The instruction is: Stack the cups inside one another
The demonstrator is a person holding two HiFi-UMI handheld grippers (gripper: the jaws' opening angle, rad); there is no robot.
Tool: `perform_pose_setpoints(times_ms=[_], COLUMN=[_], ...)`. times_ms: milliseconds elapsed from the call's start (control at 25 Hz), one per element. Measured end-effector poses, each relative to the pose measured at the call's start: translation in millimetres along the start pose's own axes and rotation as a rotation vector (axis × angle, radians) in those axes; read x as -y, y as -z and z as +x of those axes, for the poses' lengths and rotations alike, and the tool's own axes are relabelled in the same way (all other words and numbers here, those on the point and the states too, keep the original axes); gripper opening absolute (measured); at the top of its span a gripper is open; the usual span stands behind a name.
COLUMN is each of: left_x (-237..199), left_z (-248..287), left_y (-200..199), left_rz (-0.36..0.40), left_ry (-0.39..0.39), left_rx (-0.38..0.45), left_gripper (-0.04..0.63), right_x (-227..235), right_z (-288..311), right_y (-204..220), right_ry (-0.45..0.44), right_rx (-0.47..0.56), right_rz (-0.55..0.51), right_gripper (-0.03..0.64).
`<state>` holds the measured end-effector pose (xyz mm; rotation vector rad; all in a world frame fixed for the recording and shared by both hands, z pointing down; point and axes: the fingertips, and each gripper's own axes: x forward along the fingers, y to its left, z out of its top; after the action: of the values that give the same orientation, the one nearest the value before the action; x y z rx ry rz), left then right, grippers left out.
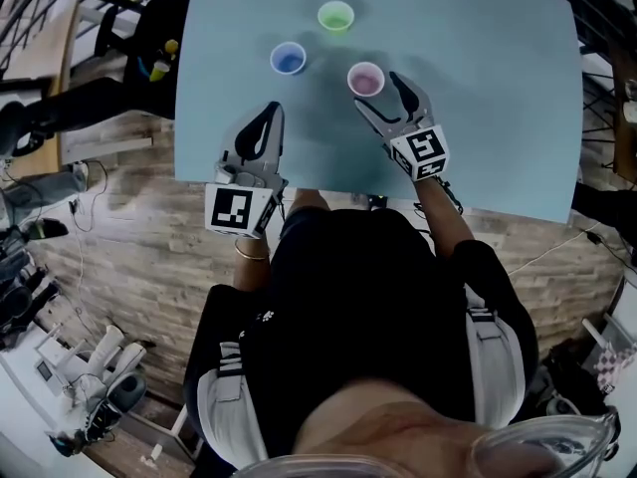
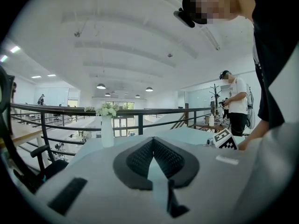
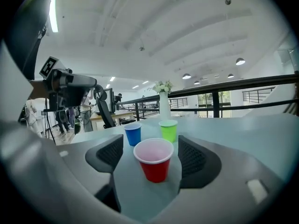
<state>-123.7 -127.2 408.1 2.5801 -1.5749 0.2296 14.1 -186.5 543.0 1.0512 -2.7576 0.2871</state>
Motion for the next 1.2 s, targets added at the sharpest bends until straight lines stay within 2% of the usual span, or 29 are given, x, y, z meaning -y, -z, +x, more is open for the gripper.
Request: perform_pose_setpoints(times_ms=[320,520,680,960,1200], left_x=[-8.4,-15.9,-19.0,-25.2,-36.0], left_z=[0.8,-1.8,-3.7,-6.7,-6.7], left_y=[-1.7,-0.1,1.4,3.2,4.3], left_rz=[-0.001,-0.001,0.007,0.026,0.012], left_ry=[-0.018,-0.034,-0.044,-0.054,-0.071], left_rx=[0.002,-0.003,-0.011,-0.026,-0.024], left_gripper=[-0.006,-0.006,-0.005,-0.005,-0.005], right_x=[7.2,6.8,6.7,7.2,4.1], right_z=[18.9,25.7,27.0,26.6,27.7], right_y=[15.4,18.9,19.0,11.1,-6.0], right_ry=[0.006,-0.003,-0.012,-0.013,-0.02], right_rx=[-0.06,-0.07,-0.072,-0.049,-0.012], right_rz=[-0.018,-0.026,-0.03,-0.024,-0.007], right_gripper=[0.362,0.318,0.314,0.315,0.316])
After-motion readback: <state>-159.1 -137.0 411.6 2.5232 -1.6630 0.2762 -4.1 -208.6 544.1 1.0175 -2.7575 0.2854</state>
